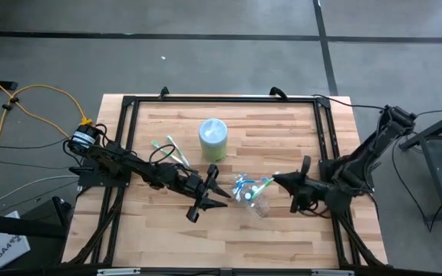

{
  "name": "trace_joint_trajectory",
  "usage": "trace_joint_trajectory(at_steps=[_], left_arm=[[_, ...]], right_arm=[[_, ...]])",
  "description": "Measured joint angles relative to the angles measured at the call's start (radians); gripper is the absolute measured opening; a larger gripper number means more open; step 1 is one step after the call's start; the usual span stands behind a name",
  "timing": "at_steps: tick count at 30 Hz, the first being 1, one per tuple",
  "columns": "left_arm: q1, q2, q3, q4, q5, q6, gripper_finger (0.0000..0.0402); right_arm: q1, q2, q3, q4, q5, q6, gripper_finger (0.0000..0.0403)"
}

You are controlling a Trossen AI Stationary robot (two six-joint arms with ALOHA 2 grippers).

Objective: Pick & Place toothbrushing station
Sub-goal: Put the bottom green toothbrush into the transparent organizer

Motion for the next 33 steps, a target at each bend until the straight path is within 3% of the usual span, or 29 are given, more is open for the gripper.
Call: trace_joint_trajectory(at_steps=[18,23,28,33], left_arm=[[0.0,0.0,0.0,0.001,-0.049,0.0,0.0119],[0.0,0.0,0.0,0.001,-0.072,-0.031,0.0119],[0.007,0.0,0.0,-0.005,-0.066,-0.202,0.0119],[0.034,0.0,0.0,-0.005,0.012,-0.426,0.0119]], right_arm=[[0.123,0.139,0.0,-0.087,0.409,-0.262,0.0003],[0.158,0.155,0.0,-0.085,0.411,-0.217,0.0003],[0.18,0.172,0.0,-0.083,0.391,-0.174,0.0003],[0.179,0.224,0.0,-0.08,0.36,-0.199,0.0003]])
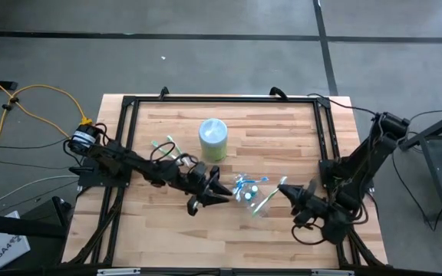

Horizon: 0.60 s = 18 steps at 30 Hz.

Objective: Pick & Place toothbrushing station
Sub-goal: Put the bottom green toothbrush into the transparent organizer

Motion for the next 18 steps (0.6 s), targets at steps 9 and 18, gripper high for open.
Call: trace_joint_trajectory(at_steps=[9,18], left_arm=[[0.04,0.0,0.0,0.0,0.075,-0.174,0.0119],[0.041,0.0,0.0,0.0,0.074,-0.176,0.0119]], right_arm=[[-0.01,0.123,0.0,-0.043,0.022,-0.151,0.0003],[-0.009,0.164,0.0,-0.225,0.083,-0.169,0.0003]])
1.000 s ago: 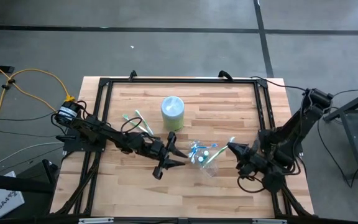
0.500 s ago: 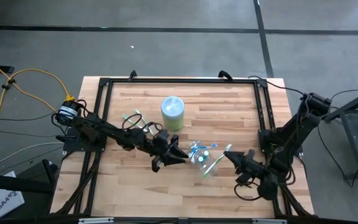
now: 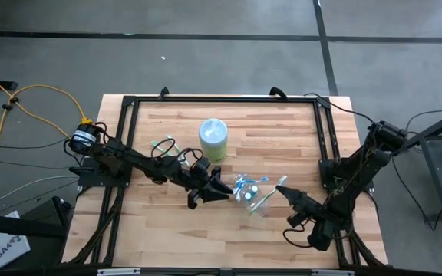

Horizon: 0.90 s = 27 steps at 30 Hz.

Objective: Pick & Place toothbrushing station
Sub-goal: Put the bottom green toothbrush into the transparent organizer

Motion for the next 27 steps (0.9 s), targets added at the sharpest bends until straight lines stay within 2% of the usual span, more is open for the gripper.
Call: trace_joint_trajectory(at_steps=[10,16,21,27], left_arm=[[0.0,0.0,0.0,-0.004,0.007,-0.02,0.0119],[0.0,0.0,0.028,-0.009,0.062,-0.041,0.0119],[0.0,0.0,0.07,-0.136,0.08,0.074,0.0119],[0.014,0.0,0.121,-0.276,0.131,0.136,0.0119]], right_arm=[[-0.023,0.0,0.0,0.001,-0.009,-0.02,0.0003],[-0.07,0.0,0.0,0.04,-0.022,-0.032,0.0003],[-0.107,-0.001,0.033,0.137,-0.02,-0.033,0.0003],[-0.133,-0.002,0.103,0.136,-0.055,-0.07,0.0003]])
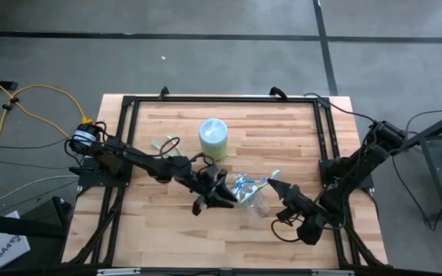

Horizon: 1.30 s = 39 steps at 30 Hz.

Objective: Pick & Place toothbrushing station
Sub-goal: Put the bottom green toothbrush into the transparent organizer

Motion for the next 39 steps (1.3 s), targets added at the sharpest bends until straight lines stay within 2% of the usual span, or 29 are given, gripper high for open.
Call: trace_joint_trajectory(at_steps=[7,15,27,39], left_arm=[[0.047,0.0,0.014,-0.034,0.096,-0.083,0.0119],[0.094,0.0,0.014,-0.074,0.185,-0.169,0.0119],[0.082,0.0,0.014,-0.139,0.205,-0.178,0.0119],[0.077,0.0,0.014,-0.15,0.24,-0.182,0.0119]], right_arm=[[-0.016,0.0,0.018,0.051,-0.089,-0.138,0.0003],[-0.047,0.0,0.018,0.122,-0.157,-0.196,0.0003],[-0.118,0.0,0.018,0.509,-0.305,-0.539,0.0003],[-0.13,0.0,0.018,0.575,-0.369,-0.692,0.0003]])
